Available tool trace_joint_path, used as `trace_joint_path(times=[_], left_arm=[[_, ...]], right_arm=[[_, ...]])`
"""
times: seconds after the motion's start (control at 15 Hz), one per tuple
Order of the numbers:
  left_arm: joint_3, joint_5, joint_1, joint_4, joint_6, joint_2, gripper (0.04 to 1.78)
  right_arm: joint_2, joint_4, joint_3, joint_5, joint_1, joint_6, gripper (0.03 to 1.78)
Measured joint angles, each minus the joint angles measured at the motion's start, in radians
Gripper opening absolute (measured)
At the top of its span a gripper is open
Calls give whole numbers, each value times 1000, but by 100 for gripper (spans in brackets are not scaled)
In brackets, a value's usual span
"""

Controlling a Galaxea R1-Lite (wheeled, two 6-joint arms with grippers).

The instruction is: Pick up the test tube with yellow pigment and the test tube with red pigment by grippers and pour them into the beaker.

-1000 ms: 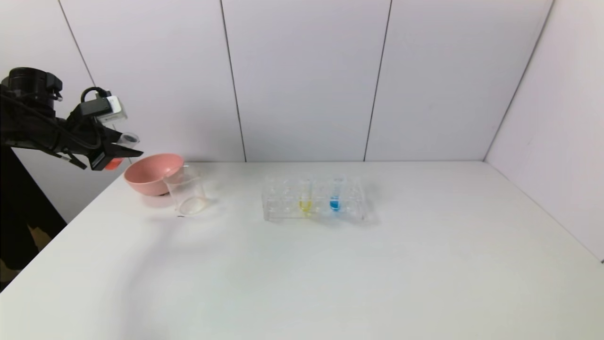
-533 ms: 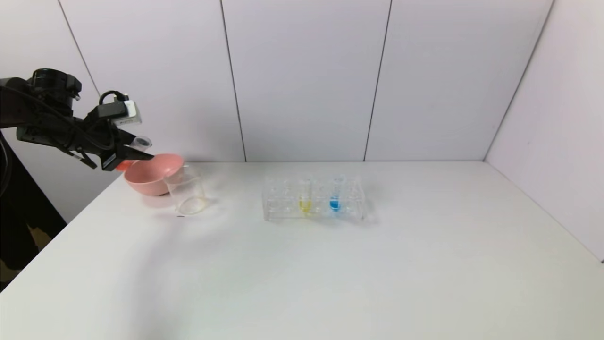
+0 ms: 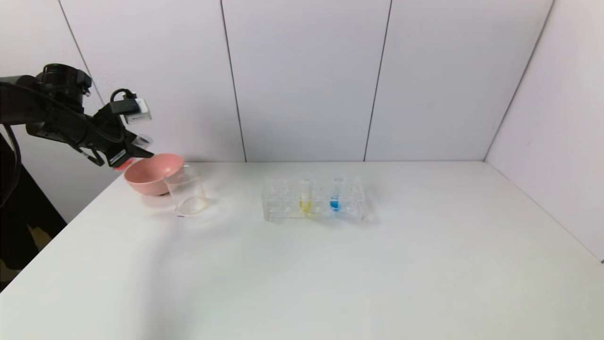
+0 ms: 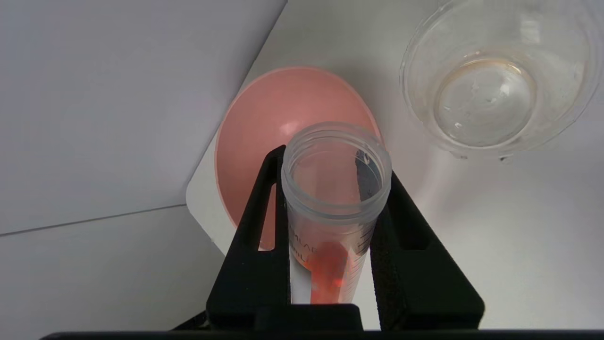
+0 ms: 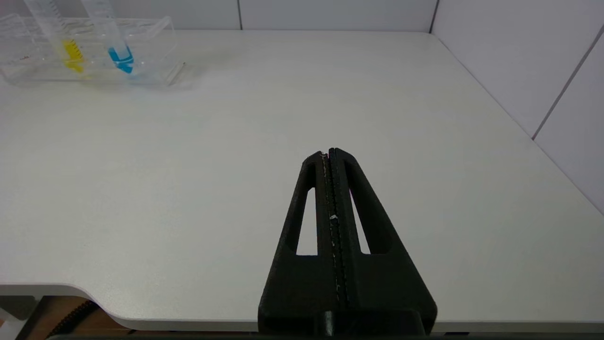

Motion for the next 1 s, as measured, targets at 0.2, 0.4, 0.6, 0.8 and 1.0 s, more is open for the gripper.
trace_joint_path(times=[0.2, 0.4, 0.6, 0.8, 1.0], left_arm=[[0, -2, -15, 10, -8, 2, 49], [1, -3, -29, 29, -27, 1, 49], [-1, -5, -35, 80, -34, -7, 49], [-4, -5, -37, 116, -43, -16, 49], [-14, -6, -44, 210, -109, -24, 49]], right_arm=[[0, 0, 0, 0, 0, 0, 11], [0, 0, 0, 0, 0, 0, 11], [0, 0, 0, 0, 0, 0, 11], [0, 0, 0, 0, 0, 0, 11], [0, 0, 0, 0, 0, 0, 11]])
